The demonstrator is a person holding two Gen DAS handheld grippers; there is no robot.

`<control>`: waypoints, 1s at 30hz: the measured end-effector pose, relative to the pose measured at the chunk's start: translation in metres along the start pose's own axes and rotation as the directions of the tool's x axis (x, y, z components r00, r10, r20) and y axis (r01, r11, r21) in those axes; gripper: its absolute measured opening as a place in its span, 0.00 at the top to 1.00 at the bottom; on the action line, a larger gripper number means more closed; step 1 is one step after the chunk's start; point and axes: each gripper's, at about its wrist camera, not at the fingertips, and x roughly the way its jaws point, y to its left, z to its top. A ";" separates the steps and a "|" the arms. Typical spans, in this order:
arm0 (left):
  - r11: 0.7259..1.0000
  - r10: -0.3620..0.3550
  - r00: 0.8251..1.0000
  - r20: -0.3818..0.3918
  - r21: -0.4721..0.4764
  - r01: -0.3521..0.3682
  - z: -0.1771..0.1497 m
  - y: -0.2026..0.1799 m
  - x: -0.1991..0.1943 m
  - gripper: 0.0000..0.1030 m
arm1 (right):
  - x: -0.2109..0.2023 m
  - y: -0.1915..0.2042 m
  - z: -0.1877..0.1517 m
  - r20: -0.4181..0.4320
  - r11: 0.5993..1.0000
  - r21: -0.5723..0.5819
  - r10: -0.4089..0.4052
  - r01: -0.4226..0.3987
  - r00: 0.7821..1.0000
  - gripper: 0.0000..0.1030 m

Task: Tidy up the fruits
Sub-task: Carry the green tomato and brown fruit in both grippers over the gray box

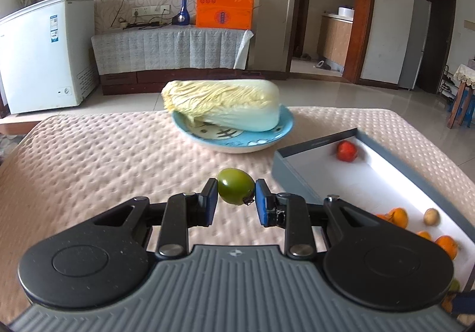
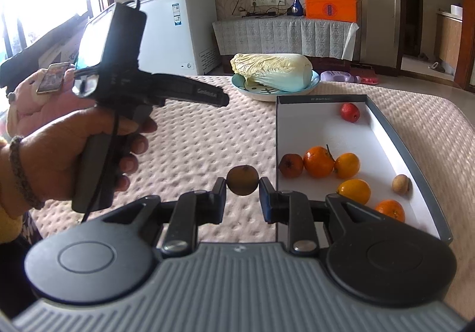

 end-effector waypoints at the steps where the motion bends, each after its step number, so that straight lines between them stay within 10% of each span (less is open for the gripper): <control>1: 1.000 -0.003 1.000 0.004 0.002 0.003 0.001 -0.004 0.000 0.69 | -0.001 -0.001 -0.001 0.000 1.000 -0.001 -0.001 0.001 1.000 0.74; 30: 0.983 -0.158 0.987 0.024 0.104 0.154 0.009 -0.100 0.019 0.69 | -0.015 -0.021 -0.006 -0.003 0.999 0.025 -0.025 0.025 1.000 0.74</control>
